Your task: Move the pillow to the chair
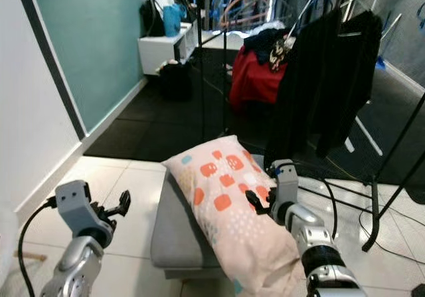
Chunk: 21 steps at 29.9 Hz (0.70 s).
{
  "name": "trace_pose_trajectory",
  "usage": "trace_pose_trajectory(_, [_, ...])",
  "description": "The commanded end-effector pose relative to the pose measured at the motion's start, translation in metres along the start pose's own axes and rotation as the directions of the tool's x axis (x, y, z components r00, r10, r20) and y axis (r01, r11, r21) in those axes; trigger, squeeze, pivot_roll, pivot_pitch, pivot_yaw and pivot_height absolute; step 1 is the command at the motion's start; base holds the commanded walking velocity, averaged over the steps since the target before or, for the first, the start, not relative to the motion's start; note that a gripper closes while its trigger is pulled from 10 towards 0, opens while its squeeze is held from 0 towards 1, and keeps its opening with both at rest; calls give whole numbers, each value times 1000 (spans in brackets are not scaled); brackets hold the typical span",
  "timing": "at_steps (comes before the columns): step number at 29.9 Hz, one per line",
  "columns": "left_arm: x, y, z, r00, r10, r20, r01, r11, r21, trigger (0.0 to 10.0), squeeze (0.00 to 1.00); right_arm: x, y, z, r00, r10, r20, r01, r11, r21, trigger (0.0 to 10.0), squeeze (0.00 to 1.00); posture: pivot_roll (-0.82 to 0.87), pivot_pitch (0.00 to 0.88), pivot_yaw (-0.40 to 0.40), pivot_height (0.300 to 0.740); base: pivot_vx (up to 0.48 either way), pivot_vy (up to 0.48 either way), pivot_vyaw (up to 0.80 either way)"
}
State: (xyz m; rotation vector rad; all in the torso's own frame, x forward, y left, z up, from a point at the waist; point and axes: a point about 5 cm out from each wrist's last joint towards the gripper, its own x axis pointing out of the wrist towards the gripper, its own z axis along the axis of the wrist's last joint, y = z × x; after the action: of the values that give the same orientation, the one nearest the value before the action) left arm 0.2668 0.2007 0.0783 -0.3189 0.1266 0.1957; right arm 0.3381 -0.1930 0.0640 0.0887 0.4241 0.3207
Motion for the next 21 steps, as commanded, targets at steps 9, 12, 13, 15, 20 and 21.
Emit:
trace_pose_trajectory(9, [-2,3,-5,1000,9,-23,-10,1000,-23,10000,0,1,0,6,1000,-4,5,4,1000,-18,10000,0,-186,6,-67,740,0,-67,0])
trace_pose_trajectory(12, [-2,3,-5,1000,4,-26,-5,1000,-21,10000,0,1,1,6,1000,-2,4,2,1000,-19,10000,0,-185,7,-69,740,0,-480,0])
trace_pose_trajectory(13, [-2,3,-5,1000,4,-26,-5,1000,-21,10000,0,1,1,6,1000,-2,4,2,1000,-19,10000,0,-185,7,-69,740,0,-480,0])
trace_pose_trajectory(15, [-2,3,-5,1000,8,-24,-8,1000,-25,10000,0,1,2,6,1000,1,4,-1,1000,-18,10000,0,-185,7,-69,740,0,-480,0])
trace_pose_trajectory(20, [-2,6,-4,999,33,-20,-34,999,-35,10000,0,3,5,9,1000,19,10,-19,1000,-7,10000,0,-185,11,-68,740,0,0,0])
trace_pose_trajectory(21, [-2,6,-4,999,33,-20,-34,999,-35,10000,0,3,5,9,1000,19,10,-19,1000,-7,10000,0,-185,11,-68,740,0,0,0])
